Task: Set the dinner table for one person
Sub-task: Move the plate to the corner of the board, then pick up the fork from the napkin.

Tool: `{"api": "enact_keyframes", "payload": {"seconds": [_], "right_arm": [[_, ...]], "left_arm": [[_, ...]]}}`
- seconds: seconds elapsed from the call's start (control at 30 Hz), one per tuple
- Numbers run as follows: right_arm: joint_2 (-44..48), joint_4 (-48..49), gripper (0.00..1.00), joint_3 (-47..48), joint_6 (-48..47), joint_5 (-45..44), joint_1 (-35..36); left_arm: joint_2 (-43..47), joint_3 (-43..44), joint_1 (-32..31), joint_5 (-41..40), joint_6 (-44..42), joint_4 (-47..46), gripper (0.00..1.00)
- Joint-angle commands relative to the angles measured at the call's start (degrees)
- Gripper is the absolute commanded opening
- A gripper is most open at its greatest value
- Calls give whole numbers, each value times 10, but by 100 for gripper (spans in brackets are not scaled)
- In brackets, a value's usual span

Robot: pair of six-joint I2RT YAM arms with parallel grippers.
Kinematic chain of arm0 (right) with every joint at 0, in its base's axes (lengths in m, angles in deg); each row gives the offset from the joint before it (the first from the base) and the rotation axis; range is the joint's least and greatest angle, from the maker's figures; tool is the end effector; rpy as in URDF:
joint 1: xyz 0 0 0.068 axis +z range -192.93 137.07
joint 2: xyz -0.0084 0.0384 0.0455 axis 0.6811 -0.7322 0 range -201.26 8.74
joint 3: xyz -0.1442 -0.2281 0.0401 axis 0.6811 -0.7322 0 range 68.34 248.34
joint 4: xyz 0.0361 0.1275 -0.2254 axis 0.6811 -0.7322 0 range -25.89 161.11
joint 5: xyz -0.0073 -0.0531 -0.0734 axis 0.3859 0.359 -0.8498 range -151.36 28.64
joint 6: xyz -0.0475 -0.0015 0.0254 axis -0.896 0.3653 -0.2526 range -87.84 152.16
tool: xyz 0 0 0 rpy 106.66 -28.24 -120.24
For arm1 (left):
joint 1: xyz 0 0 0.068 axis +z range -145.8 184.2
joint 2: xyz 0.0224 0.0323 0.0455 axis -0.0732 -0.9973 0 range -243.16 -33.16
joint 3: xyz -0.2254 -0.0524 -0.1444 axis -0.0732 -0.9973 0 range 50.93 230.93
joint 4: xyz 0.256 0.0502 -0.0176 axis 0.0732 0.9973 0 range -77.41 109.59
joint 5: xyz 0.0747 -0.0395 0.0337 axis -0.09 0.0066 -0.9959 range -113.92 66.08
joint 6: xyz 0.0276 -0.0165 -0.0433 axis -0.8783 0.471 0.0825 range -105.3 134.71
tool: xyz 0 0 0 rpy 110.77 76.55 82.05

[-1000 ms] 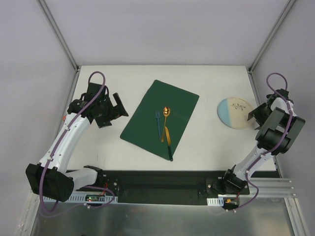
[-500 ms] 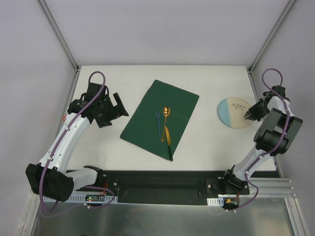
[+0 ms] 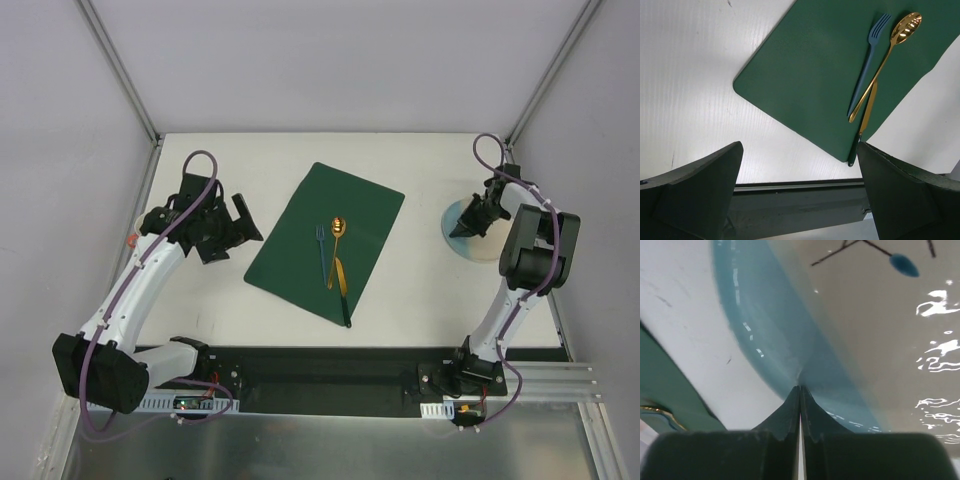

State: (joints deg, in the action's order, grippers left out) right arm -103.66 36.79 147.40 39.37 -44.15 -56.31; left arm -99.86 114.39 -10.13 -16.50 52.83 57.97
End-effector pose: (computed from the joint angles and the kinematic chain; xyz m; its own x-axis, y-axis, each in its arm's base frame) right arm 0.3909 -0.0822 0.1732 -0.8787 0.3322 -0.3427 0.2236 0.9209 0.3193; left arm 0.2274 -0.0628 0.3200 -0.7745 -0.4340 -0.4603 -0.1907 0.8539 -0.4842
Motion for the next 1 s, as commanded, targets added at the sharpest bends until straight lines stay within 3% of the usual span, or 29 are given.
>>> {"api": "enact_keyframes", "payload": {"seconds": [0.0,0.3,0.43,0.53,0.63,0.67,0.73,0.77,0.8,0.87,0.97], "right_arm": [[-15,-42,1,6,-25,-47,-4],[0,-98,1,14,-1,-196,-4],[-5,-115,1,26,-1,-219,-5],[-8,-105,1,28,-8,-186,-5],[12,-63,13,8,-20,-99,-4],[22,-53,28,3,-20,-80,-3],[47,-37,45,0,-20,-33,0],[56,-34,60,4,-20,-19,2],[62,-32,67,7,-21,3,5],[82,-31,78,21,-23,19,13],[87,-46,79,41,-18,47,29]], "left_arm": [[31,-13,-6,1,3,-2,99],[28,-10,-6,2,1,-2,99],[21,-7,-6,4,1,-2,99],[17,-5,-6,5,0,-2,99],[15,1,-6,5,0,-2,99],[12,4,-6,4,-1,-2,99],[10,17,-7,1,-2,-3,99],[9,22,-7,0,-2,-5,99],[2,27,-7,-1,-4,-5,99],[-6,40,-8,-1,-7,-6,99],[-33,48,-10,9,-7,-20,99]]}}
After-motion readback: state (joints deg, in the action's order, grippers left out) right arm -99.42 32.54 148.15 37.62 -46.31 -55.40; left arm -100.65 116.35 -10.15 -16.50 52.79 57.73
